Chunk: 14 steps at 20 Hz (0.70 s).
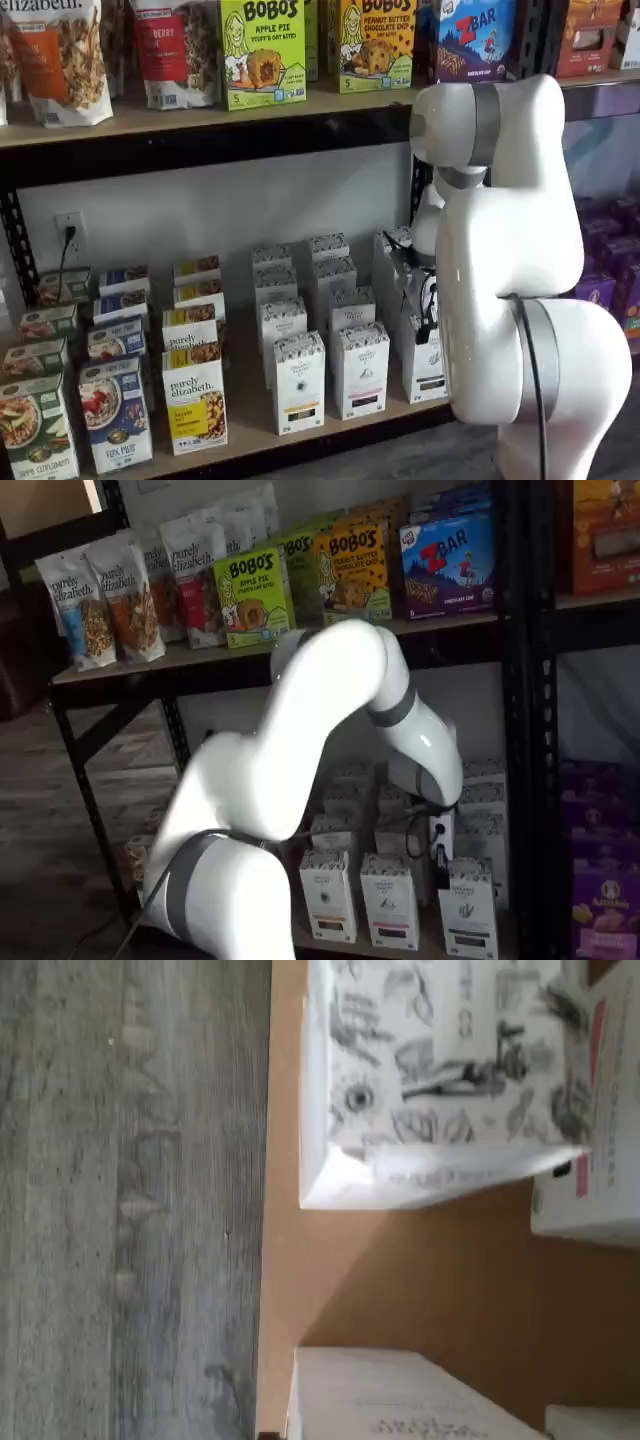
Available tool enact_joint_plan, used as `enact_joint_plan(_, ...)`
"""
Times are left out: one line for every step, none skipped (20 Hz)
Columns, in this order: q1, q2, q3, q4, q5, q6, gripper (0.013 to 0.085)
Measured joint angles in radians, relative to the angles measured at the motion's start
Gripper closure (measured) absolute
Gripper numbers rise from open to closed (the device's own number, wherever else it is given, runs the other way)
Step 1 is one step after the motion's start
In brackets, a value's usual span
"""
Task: Pick up the white box with a green strip in the middle, on the bottom shelf, the sixth box from the left
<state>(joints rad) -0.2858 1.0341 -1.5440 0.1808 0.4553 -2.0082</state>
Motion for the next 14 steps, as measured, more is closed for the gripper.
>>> enact_joint_plan(-0.003,0.011,-0.015,-0.016,0.004,0.012,0.013)
enact_joint_plan(-0.005,0.021,-0.028,-0.043,0.005,0.033,0.013)
enact_joint_plan(-0.007,0.031,-0.041,-0.071,0.009,0.056,0.013)
enact_joint_plan(-0.008,0.039,-0.053,-0.091,0.015,0.072,0.013)
enact_joint_plan(-0.008,0.048,-0.064,-0.116,0.019,0.093,0.013)
enact_joint_plan(-0.008,0.056,-0.074,-0.147,0.022,0.12,0.013)
enact_joint_plan(-0.008,0.063,-0.083,-0.176,0.024,0.145,0.013)
enact_joint_plan(-0.008,0.071,-0.091,-0.205,0.026,0.171,0.013)
enact_joint_plan(-0.007,0.077,-0.1,-0.224,0.03,0.188,0.013)
enact_joint_plan(-0.006,0.084,-0.109,-0.241,0.039,0.204,0.013)
enact_joint_plan(-0.005,0.089,-0.116,-0.261,0.047,0.223,0.013)
enact_joint_plan(-0.004,0.093,-0.121,-0.278,0.05,0.238,0.013)
enact_joint_plan(-0.004,0.097,-0.126,-0.289,0.055,0.248,0.013)
enact_joint_plan(-0.003,0.1,-0.131,-0.293,0.062,0.251,0.013)
